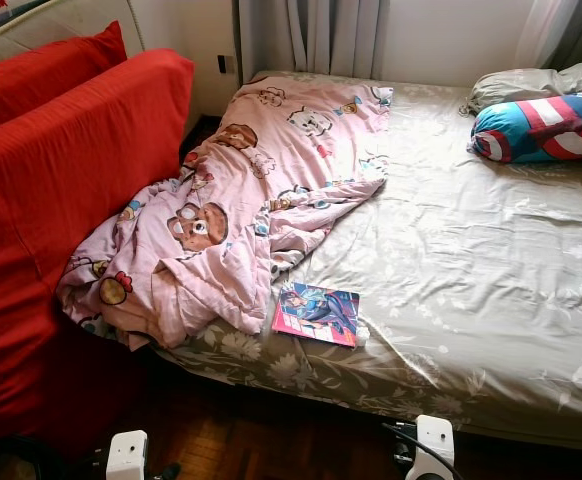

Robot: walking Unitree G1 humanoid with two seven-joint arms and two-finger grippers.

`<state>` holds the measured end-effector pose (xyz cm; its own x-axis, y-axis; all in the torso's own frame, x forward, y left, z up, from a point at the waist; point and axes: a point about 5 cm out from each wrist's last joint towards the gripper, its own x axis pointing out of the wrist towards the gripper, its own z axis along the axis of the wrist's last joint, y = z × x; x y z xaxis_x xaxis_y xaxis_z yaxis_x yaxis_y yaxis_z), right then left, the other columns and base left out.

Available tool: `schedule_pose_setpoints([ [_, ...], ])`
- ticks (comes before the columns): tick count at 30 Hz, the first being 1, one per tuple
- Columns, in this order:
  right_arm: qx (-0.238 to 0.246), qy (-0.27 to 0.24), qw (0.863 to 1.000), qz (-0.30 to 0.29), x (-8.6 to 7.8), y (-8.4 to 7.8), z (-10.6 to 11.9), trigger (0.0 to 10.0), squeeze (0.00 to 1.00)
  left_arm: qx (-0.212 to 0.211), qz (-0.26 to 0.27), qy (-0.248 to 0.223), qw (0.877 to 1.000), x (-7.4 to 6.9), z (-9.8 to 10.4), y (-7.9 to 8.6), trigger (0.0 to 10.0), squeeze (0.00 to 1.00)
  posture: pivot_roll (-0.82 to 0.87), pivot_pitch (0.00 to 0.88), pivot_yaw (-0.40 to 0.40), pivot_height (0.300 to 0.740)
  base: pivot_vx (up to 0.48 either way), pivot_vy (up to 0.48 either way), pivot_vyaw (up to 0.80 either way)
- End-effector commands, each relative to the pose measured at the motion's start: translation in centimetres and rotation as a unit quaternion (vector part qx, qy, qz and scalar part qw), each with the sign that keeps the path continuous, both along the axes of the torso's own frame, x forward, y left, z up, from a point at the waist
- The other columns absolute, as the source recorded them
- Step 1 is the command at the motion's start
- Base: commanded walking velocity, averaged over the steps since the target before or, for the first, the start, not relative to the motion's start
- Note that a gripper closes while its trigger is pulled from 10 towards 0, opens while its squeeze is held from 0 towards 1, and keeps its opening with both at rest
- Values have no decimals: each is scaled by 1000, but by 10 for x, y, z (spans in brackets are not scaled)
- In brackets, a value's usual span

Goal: Clean up the room

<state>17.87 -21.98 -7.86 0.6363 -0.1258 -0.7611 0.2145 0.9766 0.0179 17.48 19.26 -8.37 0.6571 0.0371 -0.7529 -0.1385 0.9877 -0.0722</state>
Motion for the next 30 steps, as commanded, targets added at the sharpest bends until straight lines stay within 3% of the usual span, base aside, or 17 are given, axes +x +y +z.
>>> schedule_pose_setpoints([
  [1,3,9,999,31,24,-14,14,10000,0,29,67,32,997,-1,3,35,10000,0,10,0,-24,740,0,0,0],
  [30,5,9,999,32,24,-12,13,10000,0,33,61,35,997,-2,3,36,10000,0,-4,0,-8,740,0,0,0],
])
